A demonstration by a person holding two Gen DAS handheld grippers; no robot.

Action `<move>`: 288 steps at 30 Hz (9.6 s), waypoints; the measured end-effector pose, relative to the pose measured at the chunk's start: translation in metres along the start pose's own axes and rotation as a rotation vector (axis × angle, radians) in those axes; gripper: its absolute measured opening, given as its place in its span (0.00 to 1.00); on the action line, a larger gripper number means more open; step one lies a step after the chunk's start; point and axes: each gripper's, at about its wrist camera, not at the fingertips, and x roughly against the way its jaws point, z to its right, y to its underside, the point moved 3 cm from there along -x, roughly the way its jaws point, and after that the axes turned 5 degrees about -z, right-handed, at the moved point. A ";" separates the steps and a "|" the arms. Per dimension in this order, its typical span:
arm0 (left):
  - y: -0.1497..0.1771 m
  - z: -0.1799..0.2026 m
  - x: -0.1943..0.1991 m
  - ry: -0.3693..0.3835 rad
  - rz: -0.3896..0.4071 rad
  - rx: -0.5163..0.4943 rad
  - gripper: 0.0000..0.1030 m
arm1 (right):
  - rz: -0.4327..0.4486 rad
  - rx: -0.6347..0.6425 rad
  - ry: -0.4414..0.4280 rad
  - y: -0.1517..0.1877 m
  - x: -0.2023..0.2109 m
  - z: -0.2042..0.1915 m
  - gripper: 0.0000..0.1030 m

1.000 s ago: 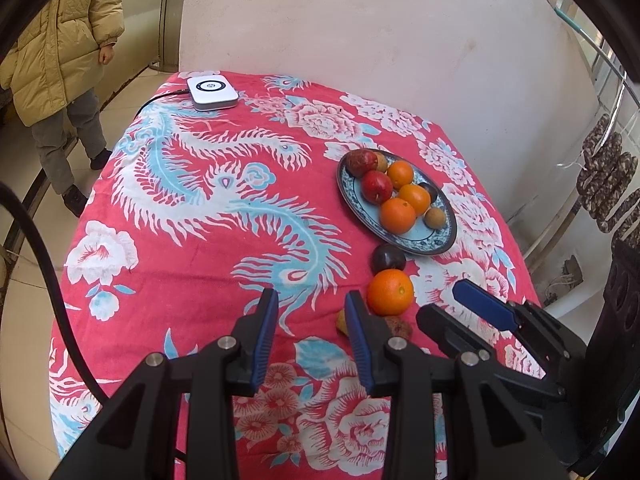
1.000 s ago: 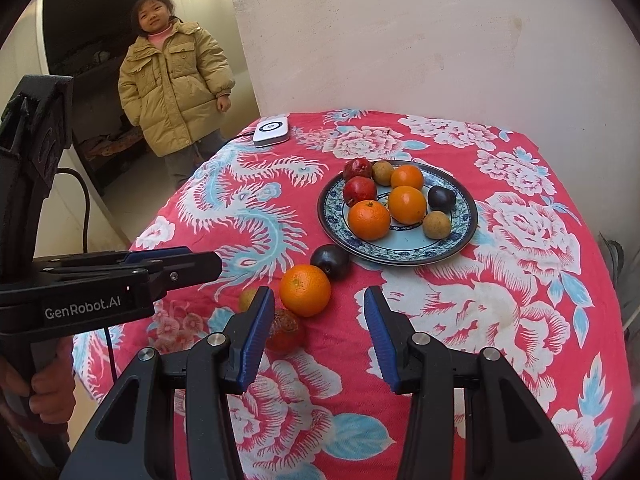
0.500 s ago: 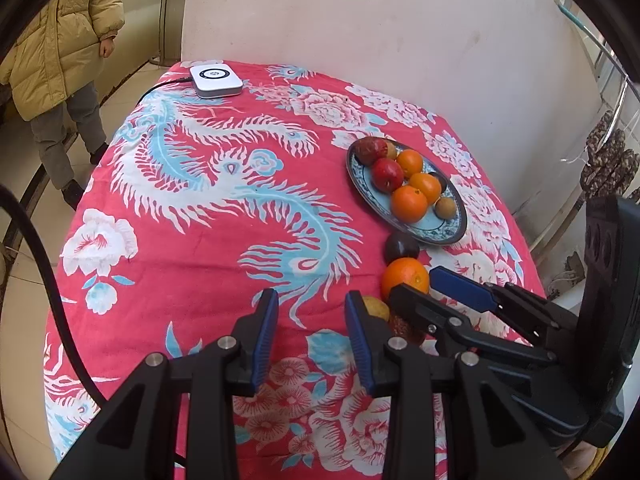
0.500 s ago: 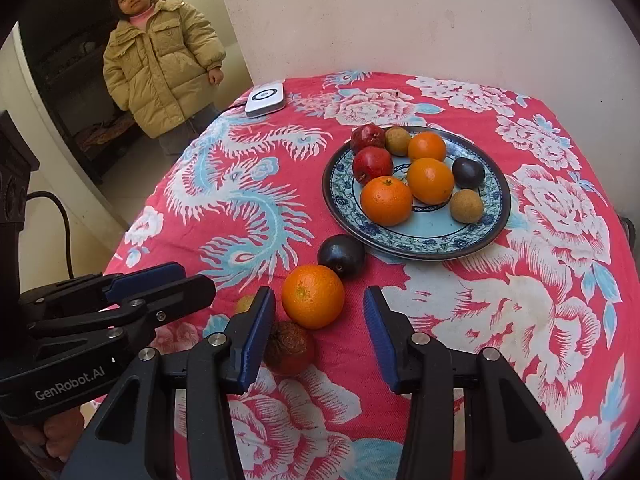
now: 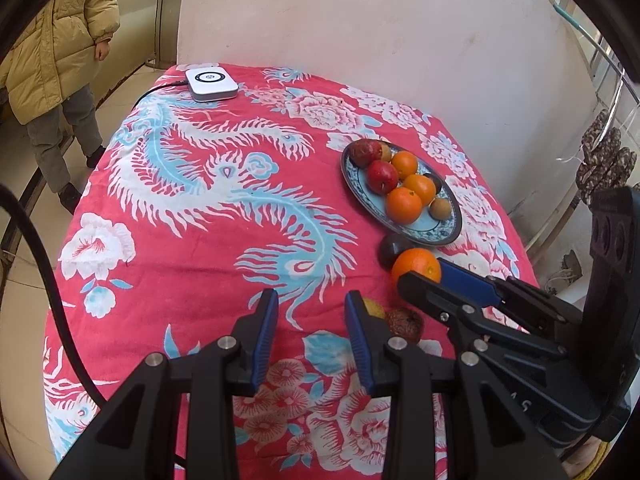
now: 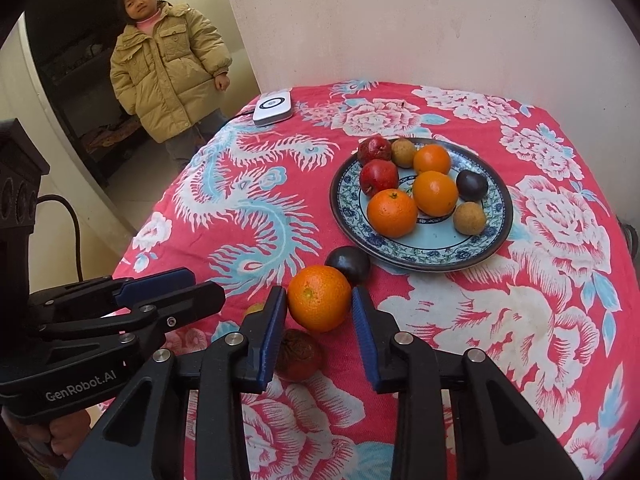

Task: Organize fruits
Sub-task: 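Close the right tool on an orange and lift it while the left tool approaches a wrinkled brown fruit, then close the left tool on the wrinkled brown fruit and lift it, then carry the brown fruit and the orange over the plate with both tools, then lower both fruits onto the plate and open both tools, then move the left tool onto a small yellow-brown fruit while the right tool approaches a dark plum, then close the left tool on the yellow-brown fruit while the right tool closes on the plum, then carry both fruits to the plate rim and lower them onto the plate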

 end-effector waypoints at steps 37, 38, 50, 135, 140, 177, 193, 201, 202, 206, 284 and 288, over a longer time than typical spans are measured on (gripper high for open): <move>0.023 0.070 -0.007 0.066 -0.085 -0.136 0.35 | 0.070 -0.106 0.049 0.027 0.037 0.060 0.34; 0.023 0.071 -0.009 0.061 -0.088 -0.134 0.34 | 0.072 -0.107 0.048 0.027 0.038 0.060 0.34; 0.017 0.071 -0.021 -0.018 -0.067 -0.133 0.34 | 0.087 -0.116 0.038 0.028 0.041 0.064 0.34; -0.084 0.063 -0.055 0.012 0.015 -0.087 0.32 | 0.100 -0.115 0.118 -0.048 -0.004 0.111 0.34; -0.083 0.062 -0.060 0.014 0.009 -0.086 0.32 | 0.092 -0.112 0.116 -0.048 -0.009 0.112 0.34; -0.073 0.068 -0.045 0.016 0.033 -0.117 0.42 | 0.141 -0.080 0.107 -0.041 0.008 0.097 0.47; -0.041 0.056 -0.015 -0.004 0.033 -0.113 0.42 | 0.144 -0.046 0.071 -0.015 0.024 0.062 0.47; -0.016 0.053 -0.012 -0.003 -0.008 -0.108 0.42 | 0.130 -0.039 0.063 -0.008 0.022 0.053 0.47; -0.014 0.052 -0.013 -0.004 -0.014 -0.109 0.42 | 0.129 -0.037 0.063 -0.008 0.022 0.052 0.47; -0.003 0.051 -0.016 -0.006 -0.036 -0.110 0.42 | 0.124 -0.034 0.064 -0.005 0.022 0.050 0.47; -0.043 0.070 -0.033 0.043 0.039 -0.097 0.26 | 0.099 -0.056 0.085 -0.007 0.001 0.067 0.27; -0.049 0.074 -0.043 0.046 0.034 -0.107 0.26 | 0.094 -0.048 0.090 -0.007 -0.001 0.070 0.28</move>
